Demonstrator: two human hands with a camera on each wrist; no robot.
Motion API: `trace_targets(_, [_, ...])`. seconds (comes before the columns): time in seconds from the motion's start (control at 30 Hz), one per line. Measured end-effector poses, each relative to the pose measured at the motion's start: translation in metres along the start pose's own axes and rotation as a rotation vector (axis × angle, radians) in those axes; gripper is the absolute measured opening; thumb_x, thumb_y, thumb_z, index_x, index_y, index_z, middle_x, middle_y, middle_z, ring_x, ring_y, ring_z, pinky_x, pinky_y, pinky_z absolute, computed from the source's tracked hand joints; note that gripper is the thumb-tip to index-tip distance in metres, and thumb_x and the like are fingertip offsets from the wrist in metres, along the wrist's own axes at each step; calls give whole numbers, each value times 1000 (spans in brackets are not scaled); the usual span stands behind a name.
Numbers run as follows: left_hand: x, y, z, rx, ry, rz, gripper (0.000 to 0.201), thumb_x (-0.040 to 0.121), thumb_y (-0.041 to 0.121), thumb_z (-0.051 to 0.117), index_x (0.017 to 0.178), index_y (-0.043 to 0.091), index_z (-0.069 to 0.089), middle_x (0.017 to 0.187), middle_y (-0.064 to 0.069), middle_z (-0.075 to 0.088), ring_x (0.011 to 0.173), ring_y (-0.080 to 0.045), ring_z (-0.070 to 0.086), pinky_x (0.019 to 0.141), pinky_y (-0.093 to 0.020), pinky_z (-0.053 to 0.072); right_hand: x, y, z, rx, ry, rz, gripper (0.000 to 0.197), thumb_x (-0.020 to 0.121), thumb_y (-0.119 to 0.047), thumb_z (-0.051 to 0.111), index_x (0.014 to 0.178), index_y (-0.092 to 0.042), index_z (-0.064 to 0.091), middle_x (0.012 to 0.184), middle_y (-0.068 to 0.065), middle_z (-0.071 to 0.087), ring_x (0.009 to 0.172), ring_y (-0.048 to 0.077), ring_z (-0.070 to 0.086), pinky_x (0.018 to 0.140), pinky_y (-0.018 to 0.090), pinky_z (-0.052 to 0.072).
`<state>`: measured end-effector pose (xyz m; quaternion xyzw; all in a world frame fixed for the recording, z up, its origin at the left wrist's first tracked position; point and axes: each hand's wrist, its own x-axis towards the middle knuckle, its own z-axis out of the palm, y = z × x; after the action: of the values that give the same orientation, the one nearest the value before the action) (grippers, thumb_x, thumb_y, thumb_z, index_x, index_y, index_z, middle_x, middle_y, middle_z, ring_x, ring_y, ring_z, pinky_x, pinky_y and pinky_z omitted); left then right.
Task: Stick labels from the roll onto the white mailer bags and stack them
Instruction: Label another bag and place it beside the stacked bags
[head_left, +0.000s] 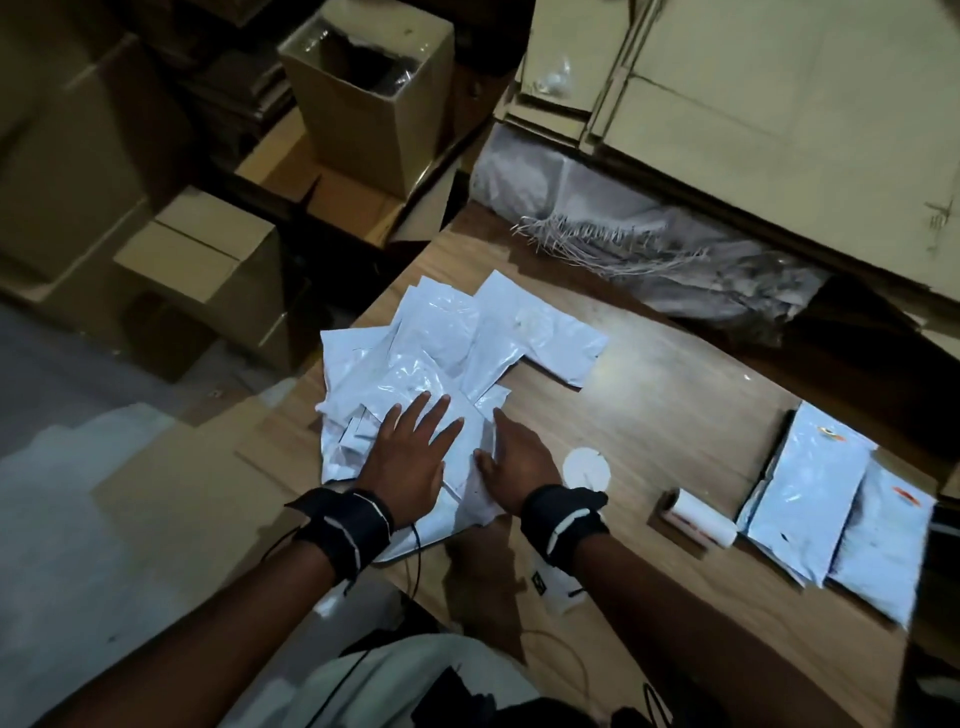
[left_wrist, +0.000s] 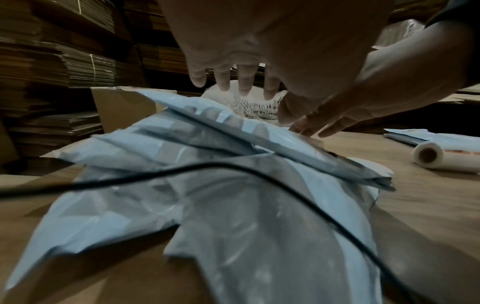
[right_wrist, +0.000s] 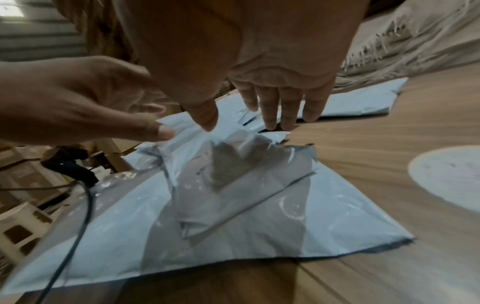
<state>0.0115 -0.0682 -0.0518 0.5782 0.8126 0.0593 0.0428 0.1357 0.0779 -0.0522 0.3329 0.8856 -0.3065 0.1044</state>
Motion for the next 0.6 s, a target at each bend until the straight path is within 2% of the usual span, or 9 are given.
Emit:
trace_targets(0.07, [-5, -7, 2, 11, -30, 11, 66, 72, 25, 75, 135, 18, 55, 151, -12, 41, 138, -35, 39, 108, -55, 36, 3, 1, 0, -24, -30, 27, 70, 94, -34, 54, 153, -14, 22, 139, 13, 51, 125, 31, 48, 103, 36, 39])
trace_targets(0.13, [-8, -12, 5, 20, -69, 15, 67, 70, 25, 79, 133, 18, 57, 149, -12, 44, 136, -34, 42, 107, -53, 38, 6, -1, 1, -21, -17, 40, 67, 91, -31, 56, 150, -15, 28, 131, 12, 58, 119, 34, 54, 98, 38, 44])
trace_targets(0.27, [-7, -17, 10, 5, -92, 28, 69, 70, 24, 82, 134, 18, 57, 151, -10, 41, 138, -33, 41, 108, -50, 38, 8, -2, 5, -16, 40, 50, 61, 85, -29, 59, 143, -18, 41, 124, 10, 60, 112, 34, 54, 96, 38, 43])
trace_targets(0.37, [-6, -19, 9, -16, -85, 50, 75, 67, 21, 84, 136, 18, 55, 151, -10, 41, 137, -33, 42, 108, -50, 38, 9, -3, 2, 28, 56, 49, 40, 83, -28, 58, 123, -22, 57, 114, 7, 63, 105, 31, 56, 87, 35, 46])
trace_targets(0.43, [-6, -21, 7, -17, -75, 72, 78, 67, 21, 81, 138, 19, 51, 152, -10, 40, 137, -32, 41, 108, -49, 36, 9, -4, -3, 107, 43, 58, 27, 86, -27, 58, 111, -18, 64, 111, 7, 64, 103, 28, 58, 84, 34, 47])
trace_targets(0.53, [-5, -21, 4, -15, -47, 100, 90, 66, 23, 80, 146, 19, 40, 157, -11, 31, 142, -33, 33, 112, -50, 30, 5, -3, -12, 237, 28, 104, 21, 92, -28, 59, 110, -16, 63, 108, 1, 64, 100, 22, 58, 78, 27, 40])
trace_targets(0.6, [-3, -19, 0, 0, -34, 101, 97, 69, 31, 80, 151, 18, 29, 161, -13, 18, 147, -34, 20, 116, -51, 23, 2, -1, -17, 310, 29, 117, 17, 92, -28, 61, 106, -19, 62, 99, -5, 63, 95, 19, 57, 75, 25, 37])
